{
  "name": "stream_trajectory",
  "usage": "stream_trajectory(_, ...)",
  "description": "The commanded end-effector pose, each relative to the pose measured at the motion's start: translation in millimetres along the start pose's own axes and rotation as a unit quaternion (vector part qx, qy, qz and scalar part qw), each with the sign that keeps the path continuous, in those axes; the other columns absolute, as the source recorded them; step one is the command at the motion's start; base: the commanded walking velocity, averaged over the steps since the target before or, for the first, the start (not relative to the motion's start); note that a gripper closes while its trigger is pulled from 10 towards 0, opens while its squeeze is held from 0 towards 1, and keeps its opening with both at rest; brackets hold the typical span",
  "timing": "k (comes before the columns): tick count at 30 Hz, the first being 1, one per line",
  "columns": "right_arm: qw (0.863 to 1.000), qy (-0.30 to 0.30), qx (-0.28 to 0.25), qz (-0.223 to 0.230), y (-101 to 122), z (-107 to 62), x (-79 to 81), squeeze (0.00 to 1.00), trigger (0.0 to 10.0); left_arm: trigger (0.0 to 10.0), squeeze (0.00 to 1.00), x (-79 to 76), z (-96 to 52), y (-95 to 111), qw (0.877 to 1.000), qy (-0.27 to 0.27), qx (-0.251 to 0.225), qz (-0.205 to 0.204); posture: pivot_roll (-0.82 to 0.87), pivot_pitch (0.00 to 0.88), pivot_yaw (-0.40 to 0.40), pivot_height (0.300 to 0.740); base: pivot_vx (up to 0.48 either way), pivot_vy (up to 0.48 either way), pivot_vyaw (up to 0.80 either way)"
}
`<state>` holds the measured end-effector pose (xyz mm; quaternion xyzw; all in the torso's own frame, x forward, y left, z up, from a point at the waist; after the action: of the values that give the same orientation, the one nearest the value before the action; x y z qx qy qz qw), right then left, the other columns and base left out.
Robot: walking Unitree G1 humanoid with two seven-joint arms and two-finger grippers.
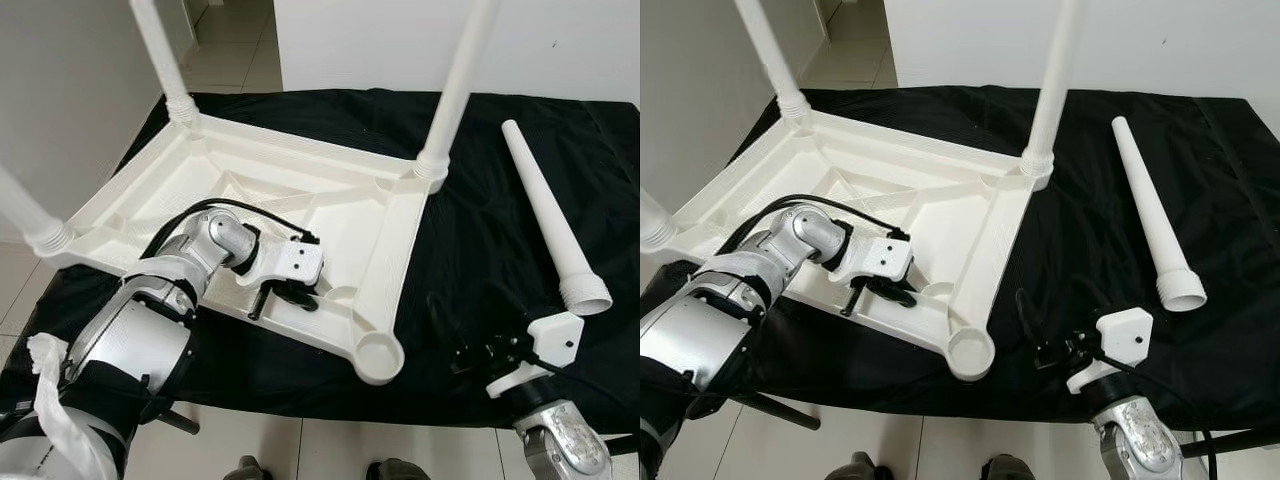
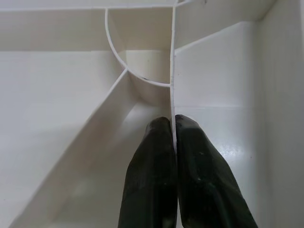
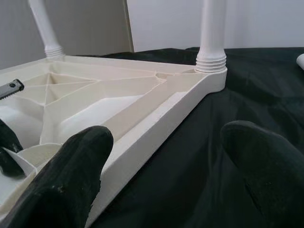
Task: Building children table
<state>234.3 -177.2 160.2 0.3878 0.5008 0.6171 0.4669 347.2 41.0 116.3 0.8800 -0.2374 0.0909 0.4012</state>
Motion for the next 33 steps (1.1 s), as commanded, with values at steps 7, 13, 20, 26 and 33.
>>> stream_trajectory(7, 1.0, -0.012, 0.001, -0.004, -4.3, 2.3, -6.4, 0.0, 10.0, 10.0, 1.0, 28.6, -0.9, 13.0, 0.985, 0.148, -0.074, -0.048, -0.07, 0.003, 0.076, 0.74, 0.0, 0.0, 0.0)
stream_trajectory(13, 0.999, -0.033, -0.01, -0.006, -2.9, 6.7, -15.2, 0.0, 10.0, 10.0, 0.0, 41.2, -13.4, 33.0, 0.975, 0.164, -0.138, -0.054, -0.06, 0.0, 0.072, 0.74, 0.0, 0.0, 0.0)
stream_trajectory(20, 0.997, -0.076, -0.029, -0.009, 1.3, 17.3, -29.0, 0.0, 10.0, 10.0, 0.0, 65.6, -38.3, 53.2, 0.947, 0.229, -0.213, -0.078, -0.05, 0.0, 0.076, 0.74, 0.0, 0.0, 0.0)
stream_trajectory(26, 0.989, -0.145, -0.038, -0.022, 3.9, 25.4, -47.8, 0.0, 10.0, 10.0, 0.0, 86.7, -57.5, 50.9, 0.907, 0.334, -0.231, -0.116, -0.08, 0.0, 0.107, 0.74, 0.0, 0.0, 0.0)
stream_trajectory(33, 0.973, -0.222, -0.051, -0.039, 8.7, 27.7, -69.3, 0.0, 10.0, 10.0, 0.0, 105.3, -78.1, 38.0, 0.836, 0.453, -0.243, -0.19, -0.08, 0.0, 0.116, 0.74, 0.0, 0.0, 0.0)
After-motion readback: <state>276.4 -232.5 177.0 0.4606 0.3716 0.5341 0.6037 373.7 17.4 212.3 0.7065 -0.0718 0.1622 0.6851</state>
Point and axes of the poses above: a point about 5 cm out from each wrist's last joint towards the gripper, its own z axis pointing out of the wrist towards the gripper, its own y axis along the axis of the wrist's last joint, x = y × z, the point moved 5 cm from there along z, pointing out of the wrist towards the gripper, and after that the axes turned 4 degrees about z, right-handed, at the moved point
